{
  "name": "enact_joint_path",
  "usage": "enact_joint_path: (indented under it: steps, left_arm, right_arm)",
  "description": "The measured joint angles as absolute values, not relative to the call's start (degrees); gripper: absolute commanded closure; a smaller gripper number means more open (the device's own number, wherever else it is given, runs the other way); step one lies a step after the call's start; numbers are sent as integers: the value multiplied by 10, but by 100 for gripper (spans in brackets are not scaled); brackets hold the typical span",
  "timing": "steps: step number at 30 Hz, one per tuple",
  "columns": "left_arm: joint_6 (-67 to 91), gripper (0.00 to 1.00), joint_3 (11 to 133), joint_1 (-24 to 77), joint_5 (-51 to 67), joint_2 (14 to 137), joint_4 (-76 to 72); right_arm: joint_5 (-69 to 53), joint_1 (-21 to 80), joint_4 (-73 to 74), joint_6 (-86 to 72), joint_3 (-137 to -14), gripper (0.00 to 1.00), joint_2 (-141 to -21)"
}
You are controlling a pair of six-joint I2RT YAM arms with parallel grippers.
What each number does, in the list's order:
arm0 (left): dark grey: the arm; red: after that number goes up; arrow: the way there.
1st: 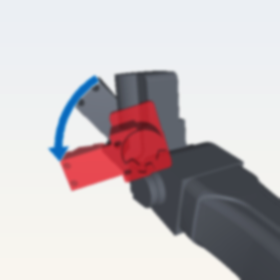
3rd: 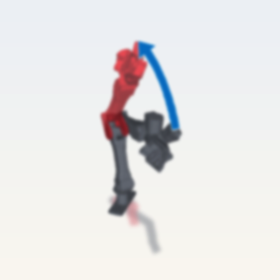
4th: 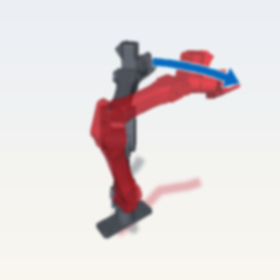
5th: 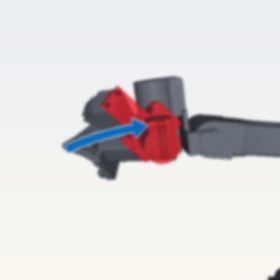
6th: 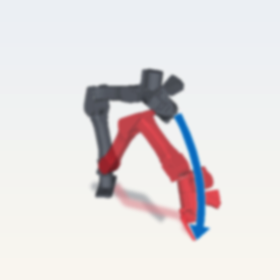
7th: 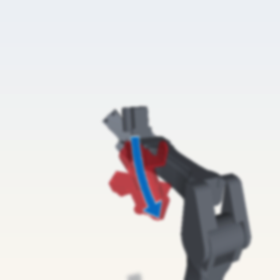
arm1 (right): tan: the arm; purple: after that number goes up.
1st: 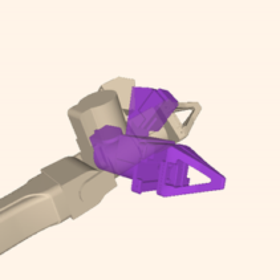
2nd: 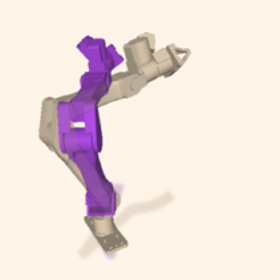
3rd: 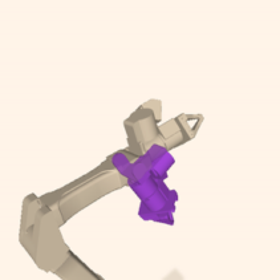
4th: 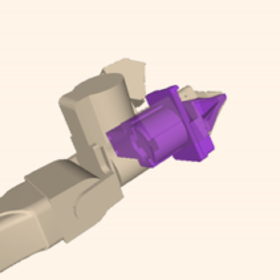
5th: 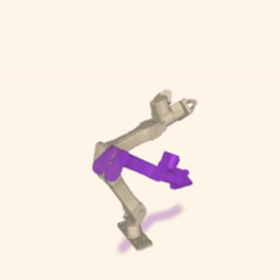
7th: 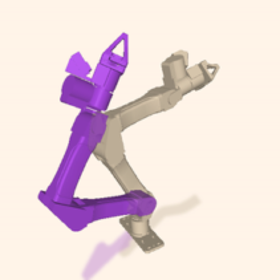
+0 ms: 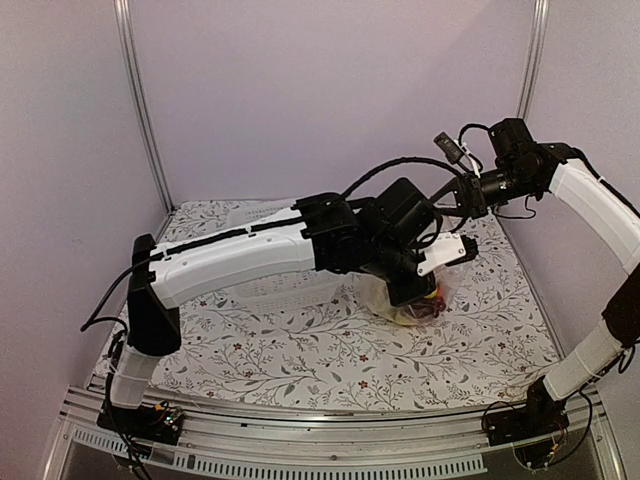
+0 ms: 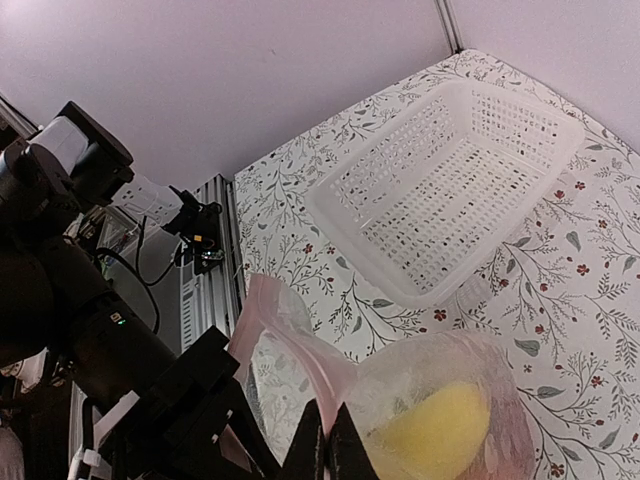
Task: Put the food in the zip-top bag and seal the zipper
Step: Pass from the right arm to the left, then pass from the left arm to the right
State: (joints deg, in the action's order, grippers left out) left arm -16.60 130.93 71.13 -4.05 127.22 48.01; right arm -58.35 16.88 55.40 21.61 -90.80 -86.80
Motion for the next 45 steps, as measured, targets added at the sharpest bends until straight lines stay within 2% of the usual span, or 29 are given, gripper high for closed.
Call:
enact_joint_path:
  steps: [4,9,13,17,21,29,37,45]
  left_arm:
    - [-161,99,1326,708,-36,1276,478]
    - [-149,99,1330,701,-30,1276,469]
    - [-138,99,1329,692,-30,1275,460]
    - [-123,99,1297,683,-31,1255,433]
    - [-108,99,1276,673,-31,1239,414]
    - [-83,99,1251,652,-19,1223,371]
    - [-57,99,1246,634,11,1223,355]
    - [-41,99,1240,622,27,1223,345]
  right_arm:
    - [-582,169,552,216,-908,99,-869]
    - [-582,169,559,222,-911,71,-872]
    - [-580,153,586,232,-959,60,-890]
    - [-617,67,594,245,-997,58,-896]
    - [-636,11,615,296,-973,54,-895]
    - [-657,19,705,423,-866,45,-884]
    - [-657,19,696,432,-806,43,-831]
    - [-621,18,679,447,-801,43,-822]
